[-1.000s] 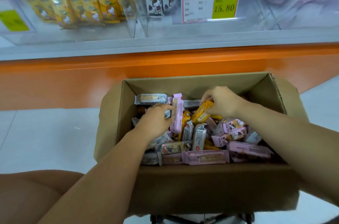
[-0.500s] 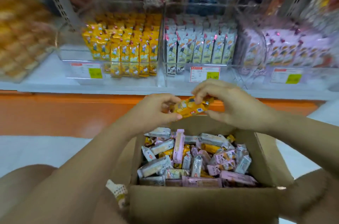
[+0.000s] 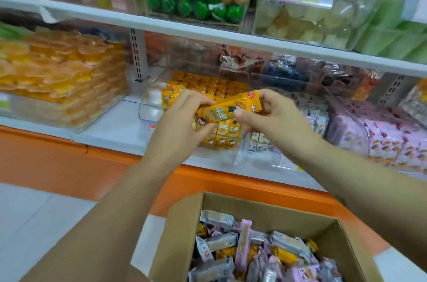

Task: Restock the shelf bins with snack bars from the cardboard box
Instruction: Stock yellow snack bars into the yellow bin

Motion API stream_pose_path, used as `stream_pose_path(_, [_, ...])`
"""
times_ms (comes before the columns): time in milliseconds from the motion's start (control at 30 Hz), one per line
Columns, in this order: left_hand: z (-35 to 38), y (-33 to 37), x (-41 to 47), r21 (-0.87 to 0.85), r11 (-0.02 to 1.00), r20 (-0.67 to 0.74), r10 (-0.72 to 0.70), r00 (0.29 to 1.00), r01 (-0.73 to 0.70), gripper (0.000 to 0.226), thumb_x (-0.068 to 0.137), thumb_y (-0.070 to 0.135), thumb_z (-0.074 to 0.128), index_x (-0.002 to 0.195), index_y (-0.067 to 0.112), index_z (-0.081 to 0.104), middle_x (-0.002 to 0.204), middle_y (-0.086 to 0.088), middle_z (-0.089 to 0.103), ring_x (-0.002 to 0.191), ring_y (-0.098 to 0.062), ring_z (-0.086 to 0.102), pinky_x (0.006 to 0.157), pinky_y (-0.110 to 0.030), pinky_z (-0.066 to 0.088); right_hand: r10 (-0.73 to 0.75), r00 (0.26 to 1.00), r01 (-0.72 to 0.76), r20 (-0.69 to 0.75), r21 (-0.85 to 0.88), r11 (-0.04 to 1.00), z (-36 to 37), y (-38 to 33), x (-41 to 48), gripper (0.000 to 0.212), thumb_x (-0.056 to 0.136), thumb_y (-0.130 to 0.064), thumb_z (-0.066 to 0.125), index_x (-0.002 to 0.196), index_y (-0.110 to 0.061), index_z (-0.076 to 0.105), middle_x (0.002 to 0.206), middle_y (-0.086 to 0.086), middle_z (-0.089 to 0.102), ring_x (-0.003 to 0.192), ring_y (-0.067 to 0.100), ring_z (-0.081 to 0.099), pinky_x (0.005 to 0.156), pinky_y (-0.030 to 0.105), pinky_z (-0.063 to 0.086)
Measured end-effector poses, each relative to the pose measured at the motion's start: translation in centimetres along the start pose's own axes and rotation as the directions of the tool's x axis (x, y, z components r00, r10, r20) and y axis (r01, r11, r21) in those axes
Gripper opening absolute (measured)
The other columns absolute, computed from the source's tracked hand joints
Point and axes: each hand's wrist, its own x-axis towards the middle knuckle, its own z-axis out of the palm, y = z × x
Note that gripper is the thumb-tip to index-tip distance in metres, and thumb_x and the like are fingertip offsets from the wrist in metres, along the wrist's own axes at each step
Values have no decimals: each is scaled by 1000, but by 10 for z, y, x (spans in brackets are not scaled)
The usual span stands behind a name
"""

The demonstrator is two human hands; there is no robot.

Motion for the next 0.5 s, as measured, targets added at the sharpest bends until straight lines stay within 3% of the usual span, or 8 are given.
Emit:
stream_pose_path(67, [-14,-22,4,18,999,-35,-34,999,35,41,77,21,78,113,17,60,109,9,46,98,-1,42,85,-19,36,-43,999,42,-23,-16,999,18,-2,24,21,82,-15,71,101,-13,62,94,3,71,83,17,67,76,31,57])
stream_pose_path(133, [-28,-49,5,36,985,-59,-167,984,170,42,79,25,75,118,21,59,114,8,44,104,-2,41,89,-18,32,-114,993,112,-37,-52,992,38,1,50,20,82,-13,71,100,-15,62,91,-2,70,82,12,66,78,30,55])
stream_pose_path(233, [-44,-90,-3,40,913,-115,-399,910,405,41,84,23,71,122,22,58,122,3,46,111,-7,44,87,-13,27,-167,986,164,-10,-145,976,69,10,87,22,82,-13,72,101,-17,63,89,-6,69,81,12,66,78,27,53])
stream_pose_path(300, [-47,-107,-8,17,865,-96,-497,862,501,41,88,24,66,127,24,55,128,1,47,118,-13,46,92,-19,30,-172,985,174,29,-227,958,91,18,111,25,80,-15,73,103,-17,63,90,-4,68,76,12,64,76,25,52])
stream_pose_path(433, [-40,-121,-11,-82,831,-13,-553,833,551,39,93,23,59,131,29,51,127,12,48,108,-4,50,84,-23,37,-218,970,244,110,-392,887,122,33,146,30,81,-17,73,109,-19,63,93,-7,63,71,6,57,62,4,39])
stream_pose_path(500, [-36,-126,-9,-126,819,7,-563,826,559,35,94,21,57,128,30,53,125,18,52,105,-2,55,76,-17,39,-214,966,258,145,-476,841,127,38,157,36,83,-20,72,118,-19,61,95,-8,60,78,9,55,64,9,39])
